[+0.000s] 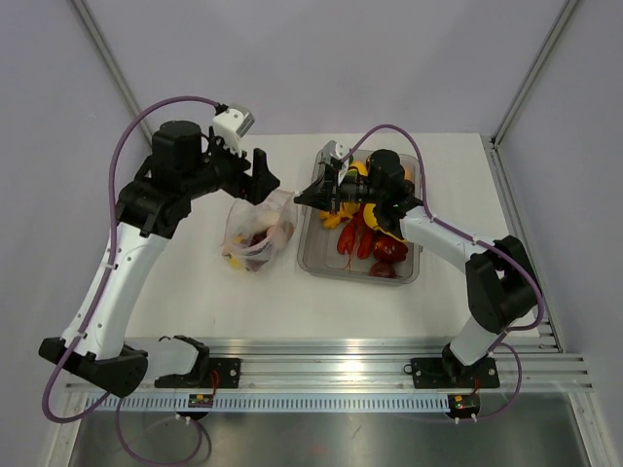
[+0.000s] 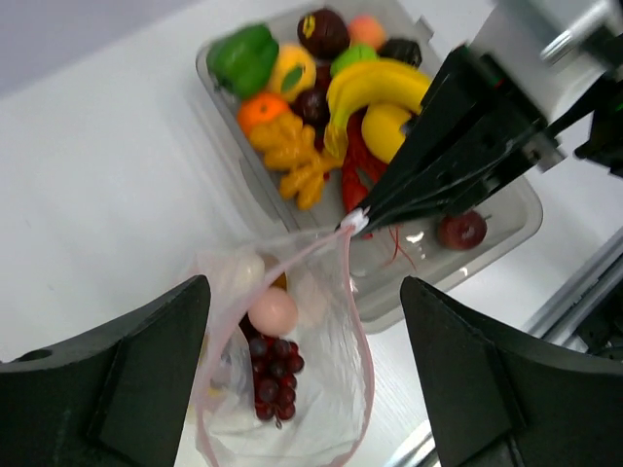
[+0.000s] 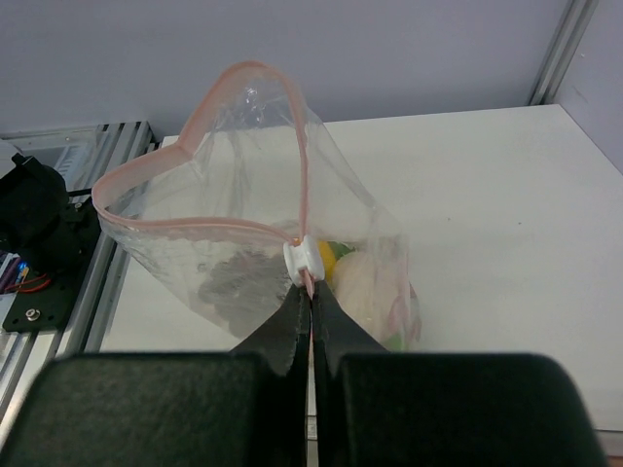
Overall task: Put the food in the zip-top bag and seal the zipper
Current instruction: Zip the zipper food storage bag at the center of the board.
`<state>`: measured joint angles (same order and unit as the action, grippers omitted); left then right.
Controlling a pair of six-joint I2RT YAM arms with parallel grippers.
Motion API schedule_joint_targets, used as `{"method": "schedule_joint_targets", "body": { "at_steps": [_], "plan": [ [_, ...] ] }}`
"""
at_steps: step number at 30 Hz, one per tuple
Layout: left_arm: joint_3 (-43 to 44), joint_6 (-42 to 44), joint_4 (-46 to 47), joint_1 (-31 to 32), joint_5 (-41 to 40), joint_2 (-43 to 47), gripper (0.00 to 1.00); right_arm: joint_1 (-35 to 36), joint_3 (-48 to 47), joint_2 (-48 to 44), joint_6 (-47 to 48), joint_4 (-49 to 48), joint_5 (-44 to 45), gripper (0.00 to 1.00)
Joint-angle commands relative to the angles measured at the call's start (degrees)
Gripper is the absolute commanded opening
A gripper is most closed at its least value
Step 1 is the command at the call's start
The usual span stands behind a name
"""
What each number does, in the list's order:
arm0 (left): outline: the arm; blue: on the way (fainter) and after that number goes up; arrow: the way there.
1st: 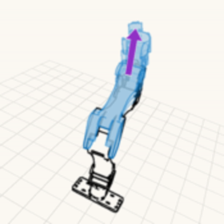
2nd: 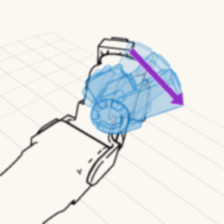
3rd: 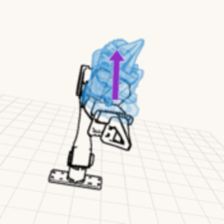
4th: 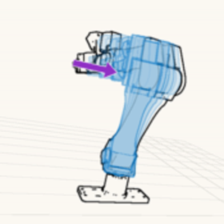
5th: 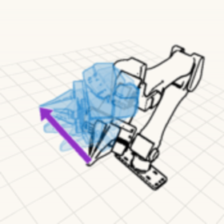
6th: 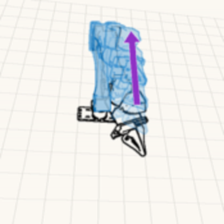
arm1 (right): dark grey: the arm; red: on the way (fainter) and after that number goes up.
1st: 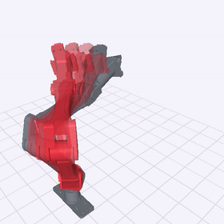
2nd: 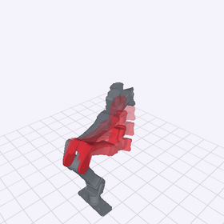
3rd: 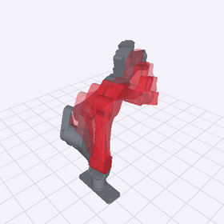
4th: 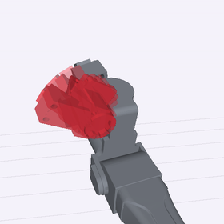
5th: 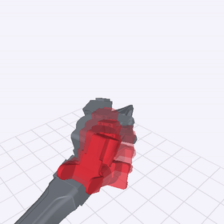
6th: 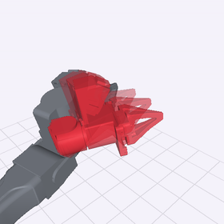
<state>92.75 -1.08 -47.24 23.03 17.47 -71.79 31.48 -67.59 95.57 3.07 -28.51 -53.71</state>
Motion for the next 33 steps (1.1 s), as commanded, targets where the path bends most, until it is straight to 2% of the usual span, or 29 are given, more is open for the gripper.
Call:
{"method": "schedule_joint_targets", "body": {
  "at_steps": [1,2,5,11,19,20,21,27,33],
  "plan": [
    [1.48,6.43,7.94,0.0,5.27,-0.81,0.81,0.07,-2.46,-1.7,-1.58,-4.36,-1.83,0.0],
    [0.6,10.1,10.31,0.0,9.12,-0.63,0.8,0.07,-2.37,-1.96,-1.58,-4.36,-1.83,0.0],
    [-1.16,14.24,11.91,1.31,11.61,-0.46,0.76,0.07,-1.84,-2.76,-1.49,-4.36,-1.66,0.0],
    [-7.04,19.36,14.01,6.32,8.29,-0.9,0.69,0.07,-2.19,-2.49,-2.72,-4.97,-2.36,0.0],
    [-15.92,24.98,21.83,6.68,7.57,2.53,0.58,0.07,-1.93,-2.32,-4.92,-6.56,-2.8,0.0],
    [-16.37,27.51,21.76,6.59,9.31,2.79,0.51,0.15,-1.84,-2.32,-4.92,-6.64,-2.8,0.0],
    [-16.55,28.93,21.23,6.68,9.42,2.88,0.5,0.07,-1.93,-2.23,-5.18,-6.99,-2.8,0.0],
    [-15.67,33.34,17.54,6.59,12.32,0.78,0.5,0.07,-2.02,-1.7,-6.58,-8.31,-3.33,0.0],
    [-12.95,34.3,14.73,5.28,16.88,-1.16,0.4,0.07,-1.75,-1.96,-6.85,-8.4,-3.5,0.0]
  ]
}}
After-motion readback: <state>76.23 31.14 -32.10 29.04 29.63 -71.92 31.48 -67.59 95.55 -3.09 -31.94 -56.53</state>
